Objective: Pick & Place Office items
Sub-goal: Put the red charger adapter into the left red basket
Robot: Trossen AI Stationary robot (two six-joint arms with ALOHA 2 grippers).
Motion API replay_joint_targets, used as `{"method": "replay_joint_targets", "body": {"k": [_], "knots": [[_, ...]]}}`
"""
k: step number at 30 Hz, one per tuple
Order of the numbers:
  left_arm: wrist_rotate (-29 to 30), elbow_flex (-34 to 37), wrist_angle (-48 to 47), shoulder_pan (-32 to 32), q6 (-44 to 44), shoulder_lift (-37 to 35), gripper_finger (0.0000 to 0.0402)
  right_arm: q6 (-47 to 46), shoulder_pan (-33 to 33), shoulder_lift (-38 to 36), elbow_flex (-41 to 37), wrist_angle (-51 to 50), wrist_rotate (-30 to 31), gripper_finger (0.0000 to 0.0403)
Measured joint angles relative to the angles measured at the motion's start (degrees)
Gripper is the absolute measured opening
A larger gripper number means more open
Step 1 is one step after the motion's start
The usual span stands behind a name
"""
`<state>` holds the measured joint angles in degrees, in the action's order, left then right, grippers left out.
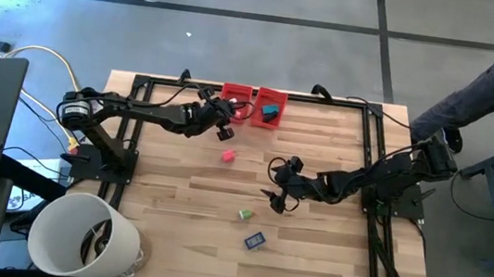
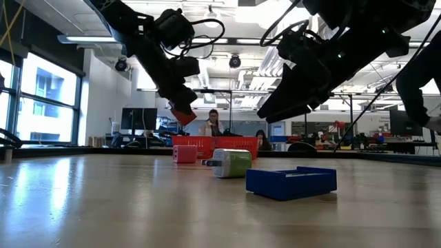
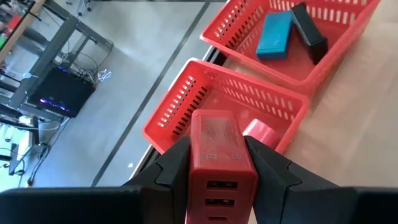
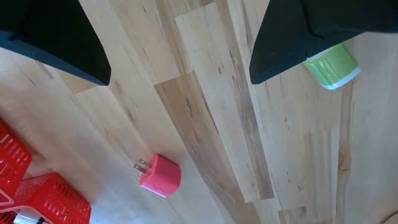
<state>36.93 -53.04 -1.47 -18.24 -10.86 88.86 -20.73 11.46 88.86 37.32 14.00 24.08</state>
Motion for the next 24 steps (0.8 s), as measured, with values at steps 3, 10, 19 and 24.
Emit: {"method": "replay_joint_targets", "body": {"k": [3, 10, 19, 24], "knots": [[-3.73, 0.0, 0.08, -1.88, -1.09, 0.0, 0.0115, 0.01, 0.0, 0.0, 0.0, 0.0, 0.02, 0.0372], [-9.37, 0.0, 2.24, -6.01, -0.25, 0.0, 0.0115, 0.02, 0.0, 0.0, 0.0, 0.0, 0.07, 0.0372], [-9.54, -0.02, 10.86, -8.64, 1.99, 4.53, 0.0115, 0.02, -0.76, 0.0, 0.0, 0.17, 1.32, 0.0372], [-4.94, 0.02, 18.5, -8.77, 1.17, 10.49, 0.0115, 0.02, -0.76, 0.66, 0.0, 1.12, 1.28, 0.0372]]}}
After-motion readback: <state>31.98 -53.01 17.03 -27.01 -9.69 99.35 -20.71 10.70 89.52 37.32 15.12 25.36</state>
